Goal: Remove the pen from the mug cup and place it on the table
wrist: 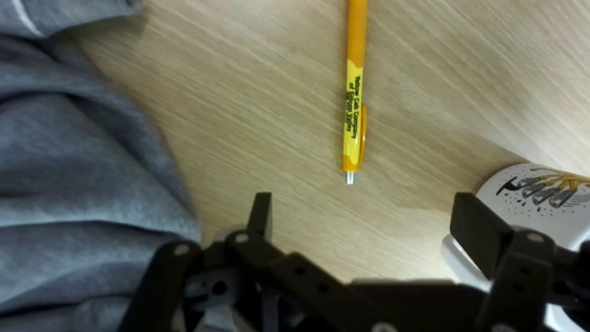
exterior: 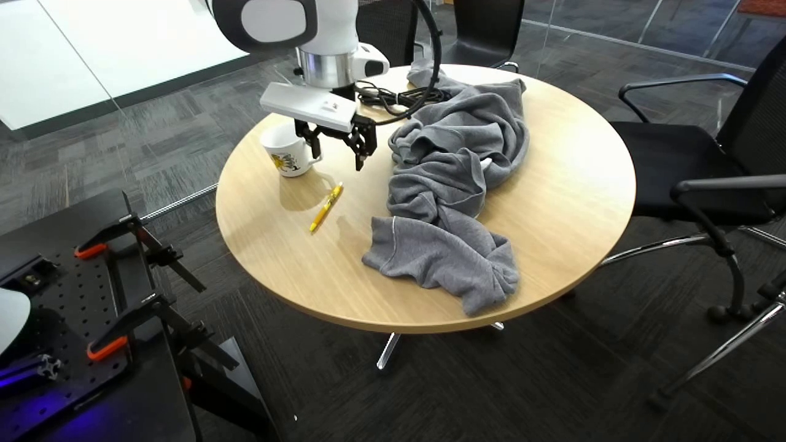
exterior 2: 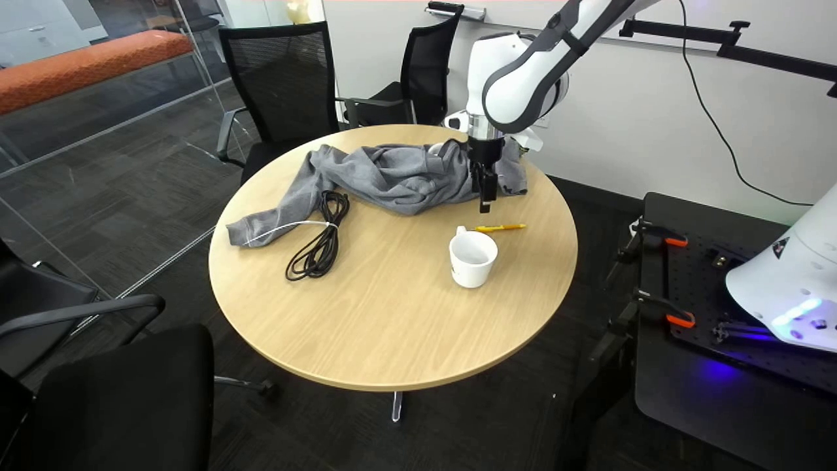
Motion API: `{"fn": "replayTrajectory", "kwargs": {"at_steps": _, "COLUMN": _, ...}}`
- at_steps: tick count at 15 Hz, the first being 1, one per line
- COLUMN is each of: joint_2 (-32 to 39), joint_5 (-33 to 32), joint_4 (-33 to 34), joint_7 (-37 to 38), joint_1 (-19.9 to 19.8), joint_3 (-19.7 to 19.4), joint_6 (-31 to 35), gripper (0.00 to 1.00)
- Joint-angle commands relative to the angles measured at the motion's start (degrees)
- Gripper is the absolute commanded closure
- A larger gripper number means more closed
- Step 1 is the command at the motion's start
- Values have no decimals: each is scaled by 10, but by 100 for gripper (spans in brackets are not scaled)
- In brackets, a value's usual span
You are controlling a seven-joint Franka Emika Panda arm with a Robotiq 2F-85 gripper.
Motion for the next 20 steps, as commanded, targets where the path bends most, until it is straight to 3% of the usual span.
{"fn": "replayTrajectory", "kwargs": {"at_steps": 1, "joint_2": -95, "joint_5": -28, "joint_4": -88, "joint_7": 34, "joint_1": 4, "joint_3": 5, "joint_6": 49, "gripper": 0}}
{"fn": "replayTrajectory", "kwargs": {"at_steps": 7, "joint_2": -220, "joint_5": -76, "joint_4": -211, "joint_7": 72, "joint_1": 33, "joint_3": 1, "joint_6": 156, "gripper": 0}}
{"fn": "replayTrajectory", "kwargs": {"at_steps": 10, "joint_2": -270, "joint_5": -132, "joint_4": -259, "joint_7": 132, "joint_1": 54, "joint_3": -10, "joint_6": 194, "gripper": 0}}
{"fn": "replayTrajectory", "kwargs": {"at_steps": 11, "joint_2": -221, "joint_5": -105, "joint_4": -211, "joint_7": 98, "joint_1": 38, "joint_3": 2, "joint_6": 168, "gripper": 0}}
{"fn": "replayTrajectory", "kwargs": {"at_steps": 20, "joint_2": -258, "joint_5": -121, "joint_4": -246, "joint_7": 119, "joint_1": 50, "joint_3": -5, "joint_6": 180, "gripper": 0}}
